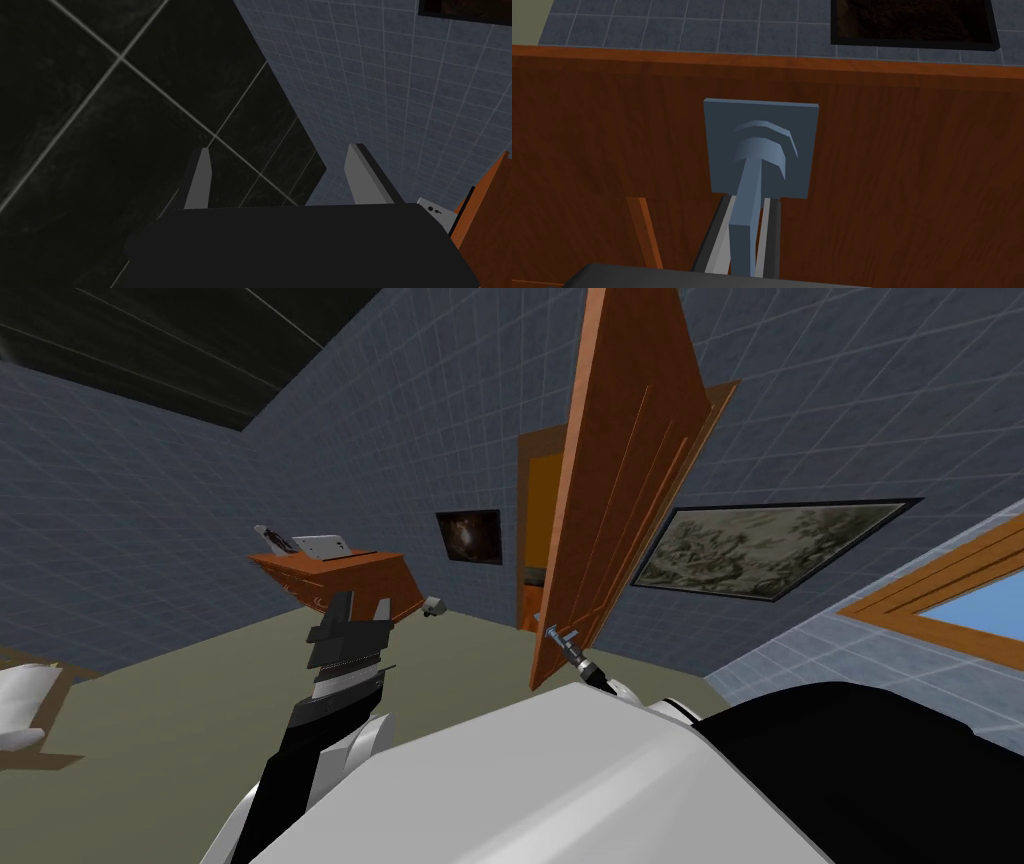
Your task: Pull the door open
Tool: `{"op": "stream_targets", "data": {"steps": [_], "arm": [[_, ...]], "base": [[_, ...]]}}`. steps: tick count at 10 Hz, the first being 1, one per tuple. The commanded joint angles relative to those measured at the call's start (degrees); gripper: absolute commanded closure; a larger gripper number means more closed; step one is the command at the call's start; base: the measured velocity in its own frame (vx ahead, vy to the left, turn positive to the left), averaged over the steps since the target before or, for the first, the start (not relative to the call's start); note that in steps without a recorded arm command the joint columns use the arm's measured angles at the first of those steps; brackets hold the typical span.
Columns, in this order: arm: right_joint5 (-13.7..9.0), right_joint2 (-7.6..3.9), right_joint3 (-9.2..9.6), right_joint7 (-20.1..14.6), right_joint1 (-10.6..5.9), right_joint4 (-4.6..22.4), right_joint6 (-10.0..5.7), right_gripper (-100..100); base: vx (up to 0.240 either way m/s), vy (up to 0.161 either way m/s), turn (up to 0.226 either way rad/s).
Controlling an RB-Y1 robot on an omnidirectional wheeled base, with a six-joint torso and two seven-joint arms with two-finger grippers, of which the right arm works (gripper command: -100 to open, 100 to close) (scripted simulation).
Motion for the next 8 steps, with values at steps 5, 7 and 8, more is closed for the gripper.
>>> {"op": "stream_targets", "data": {"steps": [5, 7, 8], "arm": [[0.01, -0.05, -0.77, 0.21, -0.93, 2.94, -2.0, 100], [-0.08, -0.24, -1.21, 0.21, -1.13, 3.72, -2.47, 100], [-0.12, -0.31, -1.39, 0.21, -1.21, 4.03, -2.66, 100]], "base": [[-0.158, -0.104, 0.198], [-0.143, -0.075, 0.156], [-0.154, -0.086, 0.175]]}}
